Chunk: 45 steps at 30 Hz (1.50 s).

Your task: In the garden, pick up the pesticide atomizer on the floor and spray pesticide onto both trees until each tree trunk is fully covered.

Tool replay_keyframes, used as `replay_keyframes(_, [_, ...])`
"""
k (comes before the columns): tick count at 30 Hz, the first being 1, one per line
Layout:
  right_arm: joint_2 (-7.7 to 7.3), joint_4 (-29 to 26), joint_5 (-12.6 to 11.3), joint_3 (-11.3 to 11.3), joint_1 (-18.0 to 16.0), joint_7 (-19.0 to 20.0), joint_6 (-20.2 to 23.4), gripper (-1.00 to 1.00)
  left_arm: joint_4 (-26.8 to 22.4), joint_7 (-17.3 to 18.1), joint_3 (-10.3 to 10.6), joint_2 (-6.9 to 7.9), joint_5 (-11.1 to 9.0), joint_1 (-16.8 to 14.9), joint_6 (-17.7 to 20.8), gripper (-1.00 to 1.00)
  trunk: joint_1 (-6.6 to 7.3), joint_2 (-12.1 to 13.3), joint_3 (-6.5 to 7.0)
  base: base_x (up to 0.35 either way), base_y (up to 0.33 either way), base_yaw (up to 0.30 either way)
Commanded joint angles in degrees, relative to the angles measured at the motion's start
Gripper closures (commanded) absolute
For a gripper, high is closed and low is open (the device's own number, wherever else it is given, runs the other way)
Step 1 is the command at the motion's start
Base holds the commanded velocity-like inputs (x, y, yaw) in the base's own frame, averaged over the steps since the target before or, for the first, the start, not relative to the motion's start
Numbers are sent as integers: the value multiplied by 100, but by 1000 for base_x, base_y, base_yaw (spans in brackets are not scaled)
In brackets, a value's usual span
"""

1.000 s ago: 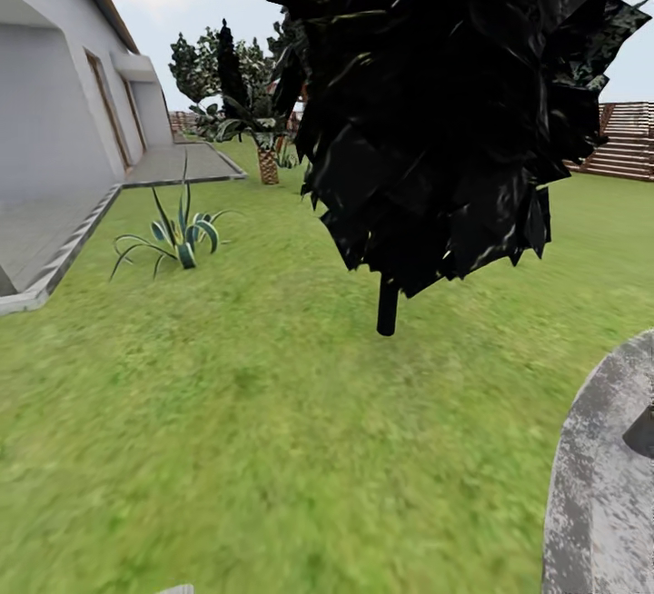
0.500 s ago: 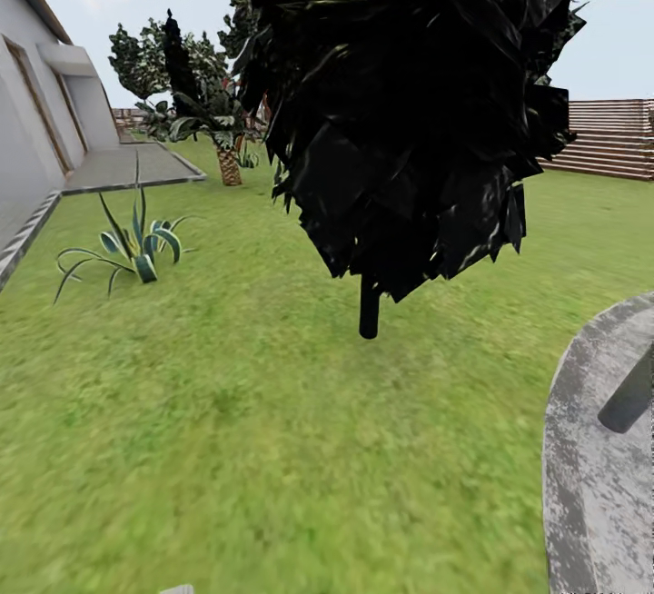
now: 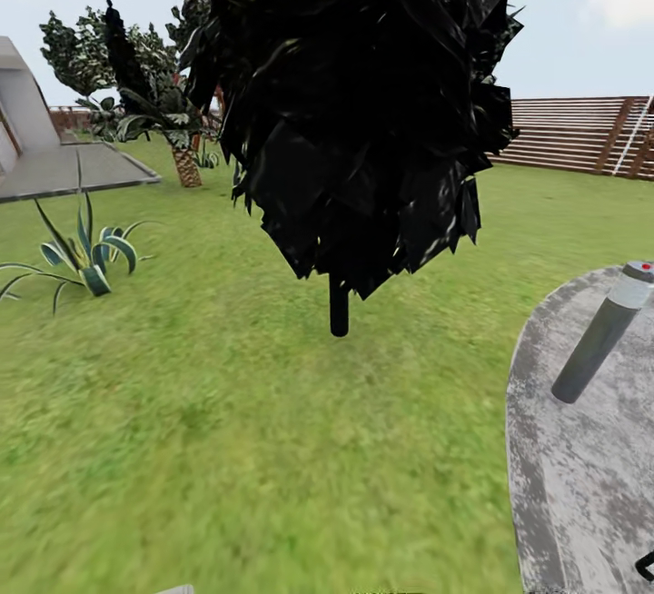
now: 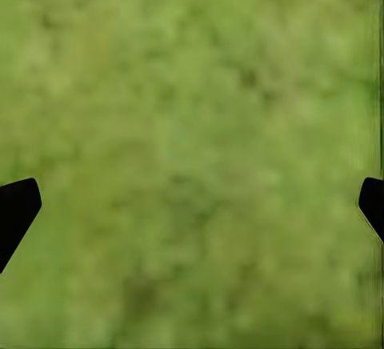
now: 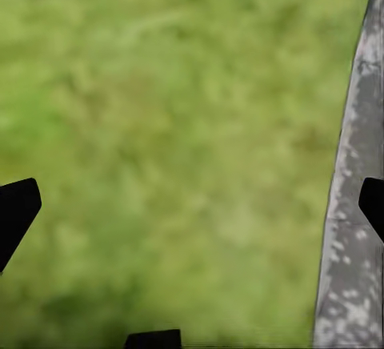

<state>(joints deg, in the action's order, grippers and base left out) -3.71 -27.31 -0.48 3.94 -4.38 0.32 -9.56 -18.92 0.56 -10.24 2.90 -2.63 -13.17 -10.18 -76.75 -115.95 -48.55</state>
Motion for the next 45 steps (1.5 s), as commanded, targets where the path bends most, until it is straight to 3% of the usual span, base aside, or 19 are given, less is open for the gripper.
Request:
replay_keyframes(1, [1,6,-5,8,-4,3,-20,-100,3,6,-4,0,-27,-2,-18,-100,1,-2,-7,0,0,-265])
replay_keyframes(45, [2,6,-5,9,-2,3,-20,-100,2,6,-4,0,-27,-2,-19,-100,1,-2,-111,0,0,-265])
